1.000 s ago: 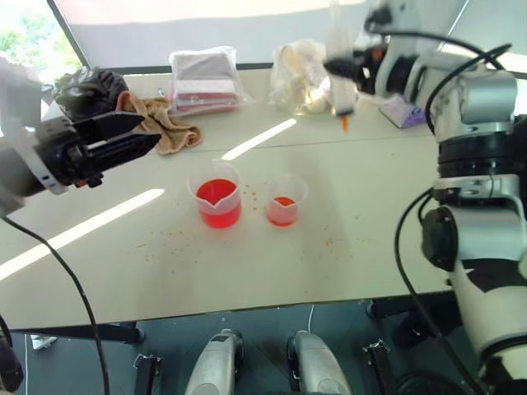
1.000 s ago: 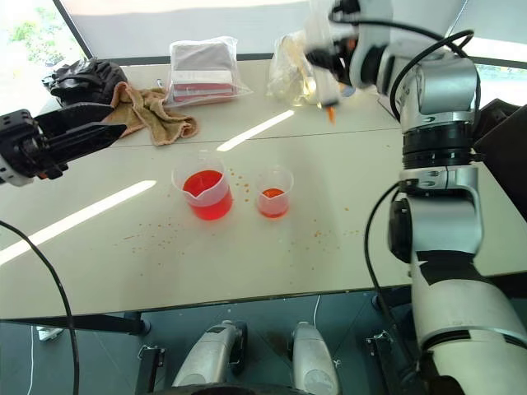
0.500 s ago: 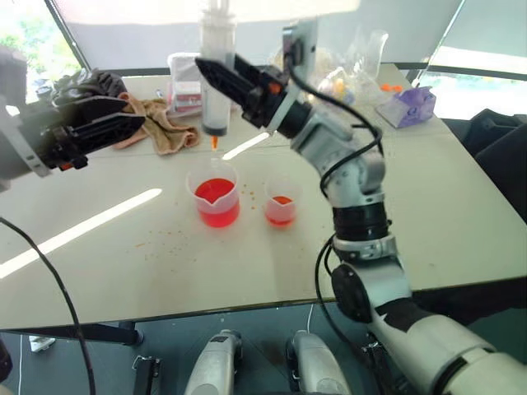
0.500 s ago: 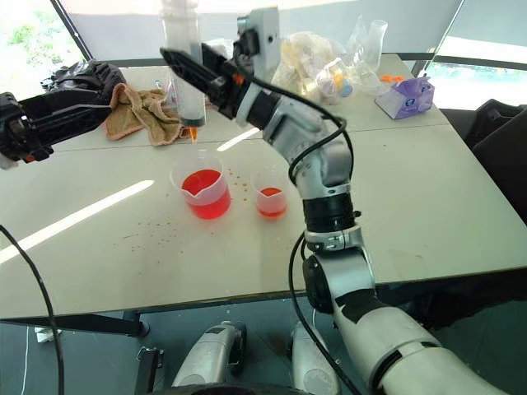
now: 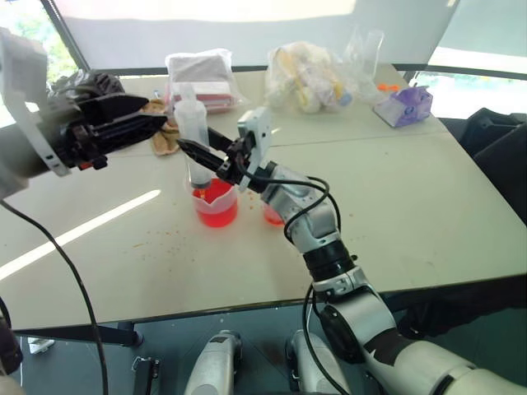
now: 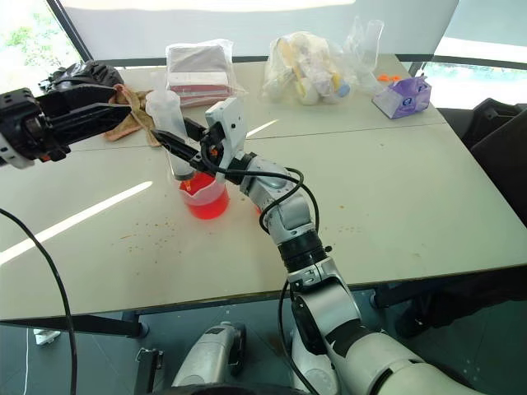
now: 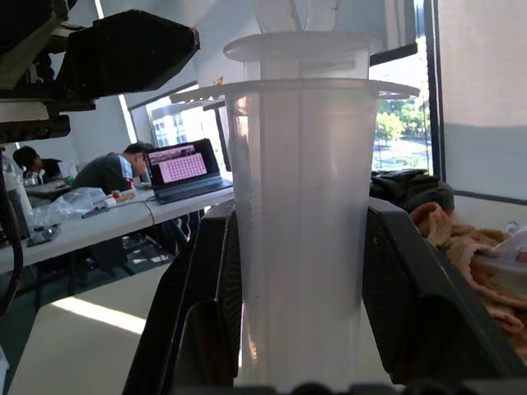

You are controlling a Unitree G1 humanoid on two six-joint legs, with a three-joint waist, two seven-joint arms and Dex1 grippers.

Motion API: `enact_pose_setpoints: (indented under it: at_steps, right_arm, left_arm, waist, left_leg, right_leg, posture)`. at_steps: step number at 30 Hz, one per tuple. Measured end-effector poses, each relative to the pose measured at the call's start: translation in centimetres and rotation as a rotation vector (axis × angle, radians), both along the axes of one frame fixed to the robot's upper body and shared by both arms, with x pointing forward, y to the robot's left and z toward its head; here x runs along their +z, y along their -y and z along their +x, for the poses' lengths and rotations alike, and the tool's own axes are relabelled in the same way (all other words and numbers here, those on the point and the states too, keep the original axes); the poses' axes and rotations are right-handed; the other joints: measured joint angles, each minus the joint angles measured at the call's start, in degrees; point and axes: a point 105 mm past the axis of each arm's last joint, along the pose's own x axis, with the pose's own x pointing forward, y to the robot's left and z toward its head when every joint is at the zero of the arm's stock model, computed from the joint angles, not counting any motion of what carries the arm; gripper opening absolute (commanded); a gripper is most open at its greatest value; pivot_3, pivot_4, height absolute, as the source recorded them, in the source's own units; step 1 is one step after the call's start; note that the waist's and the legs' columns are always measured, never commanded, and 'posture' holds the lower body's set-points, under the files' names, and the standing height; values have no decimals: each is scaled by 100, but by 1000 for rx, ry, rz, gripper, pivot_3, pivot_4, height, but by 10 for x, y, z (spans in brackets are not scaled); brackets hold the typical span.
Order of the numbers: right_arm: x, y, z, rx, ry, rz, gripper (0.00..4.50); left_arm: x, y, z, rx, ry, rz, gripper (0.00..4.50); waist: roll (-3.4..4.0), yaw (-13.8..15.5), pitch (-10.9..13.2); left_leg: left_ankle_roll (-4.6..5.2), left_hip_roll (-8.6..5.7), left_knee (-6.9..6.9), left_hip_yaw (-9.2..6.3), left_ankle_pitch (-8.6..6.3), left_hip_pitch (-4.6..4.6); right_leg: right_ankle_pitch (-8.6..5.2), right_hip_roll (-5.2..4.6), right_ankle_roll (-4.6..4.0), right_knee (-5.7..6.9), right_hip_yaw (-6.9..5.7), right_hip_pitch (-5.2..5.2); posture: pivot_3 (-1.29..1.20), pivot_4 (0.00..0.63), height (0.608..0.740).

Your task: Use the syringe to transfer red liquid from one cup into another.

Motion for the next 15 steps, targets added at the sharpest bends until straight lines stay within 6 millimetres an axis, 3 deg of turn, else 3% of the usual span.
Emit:
enact_pose_setpoints:
  at_steps: [4, 8, 15]
  right_arm:
    - [-11, 0, 3, -21, 11, -29, 1419]
    - [-22, 0, 2, -38, 25, -52, 1419]
    - [-29, -3, 0, -33, 34, -77, 1419]
  left_arm:
    - [-6, 6, -3, -31, -31, -6, 2691]
    - [-26, 8, -3, -32, -90, 0, 2691]
    - [-25, 9, -1, -22, -78, 3, 2691]
  waist:
    - [0, -3, 0]
    - [-1, -3, 0]
    - [-3, 6, 0]
  left_leg:
    - [-1, 1, -1, -1, 1, 0]
    - [-4, 4, -2, -2, 2, 1]
    - [-8, 5, -1, -8, 5, 1]
  right_leg:
    - [0, 1, 0, 0, 0, -1]
    - [0, 6, -1, 1, 2, 0]
    - [1, 11, -3, 0, 1, 2]
  posture:
    - [0, 150, 736]
    - [0, 150, 736]
    - [0, 150, 736]
